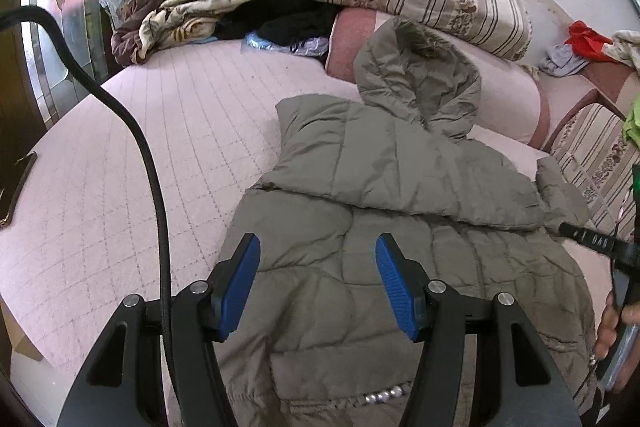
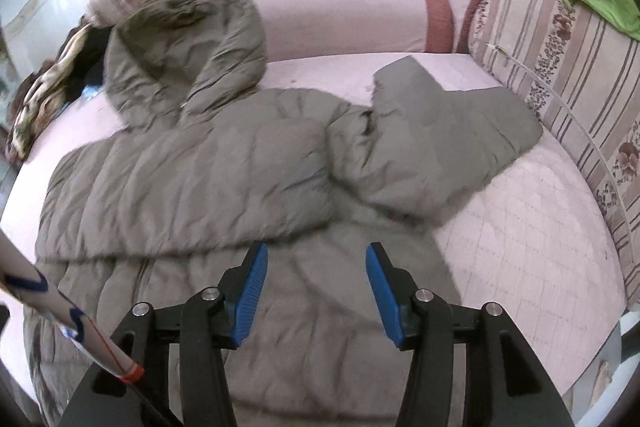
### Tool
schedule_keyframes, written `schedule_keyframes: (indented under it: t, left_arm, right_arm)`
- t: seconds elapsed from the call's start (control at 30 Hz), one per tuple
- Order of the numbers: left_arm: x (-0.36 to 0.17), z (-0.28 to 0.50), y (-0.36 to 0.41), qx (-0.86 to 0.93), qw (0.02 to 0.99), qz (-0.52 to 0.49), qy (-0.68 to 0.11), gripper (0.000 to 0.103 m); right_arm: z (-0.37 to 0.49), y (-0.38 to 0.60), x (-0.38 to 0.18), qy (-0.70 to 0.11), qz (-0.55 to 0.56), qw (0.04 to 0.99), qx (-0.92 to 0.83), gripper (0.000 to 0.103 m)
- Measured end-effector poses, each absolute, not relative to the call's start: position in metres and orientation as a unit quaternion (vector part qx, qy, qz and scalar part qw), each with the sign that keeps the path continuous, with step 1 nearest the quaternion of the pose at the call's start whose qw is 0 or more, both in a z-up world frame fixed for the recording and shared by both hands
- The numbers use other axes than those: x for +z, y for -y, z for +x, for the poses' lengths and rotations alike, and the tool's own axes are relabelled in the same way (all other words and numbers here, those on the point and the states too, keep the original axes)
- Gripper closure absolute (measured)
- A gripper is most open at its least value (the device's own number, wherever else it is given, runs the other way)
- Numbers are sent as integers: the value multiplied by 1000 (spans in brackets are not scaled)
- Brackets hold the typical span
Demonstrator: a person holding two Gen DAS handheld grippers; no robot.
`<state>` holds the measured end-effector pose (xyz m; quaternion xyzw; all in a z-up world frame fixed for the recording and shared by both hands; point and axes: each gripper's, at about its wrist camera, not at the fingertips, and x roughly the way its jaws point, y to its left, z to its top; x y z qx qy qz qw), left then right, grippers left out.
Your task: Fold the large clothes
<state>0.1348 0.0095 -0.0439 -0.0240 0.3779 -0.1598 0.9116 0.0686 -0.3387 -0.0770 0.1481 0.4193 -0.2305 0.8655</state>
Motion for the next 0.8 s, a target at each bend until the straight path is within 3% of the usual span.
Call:
schedule_keyframes:
  t: [0.8]
  left_arm:
    - [-43, 126, -3, -154, 906, -13, -394, 44]
  right_arm:
    - [40, 330, -83, -421, 143, 862, -243, 32]
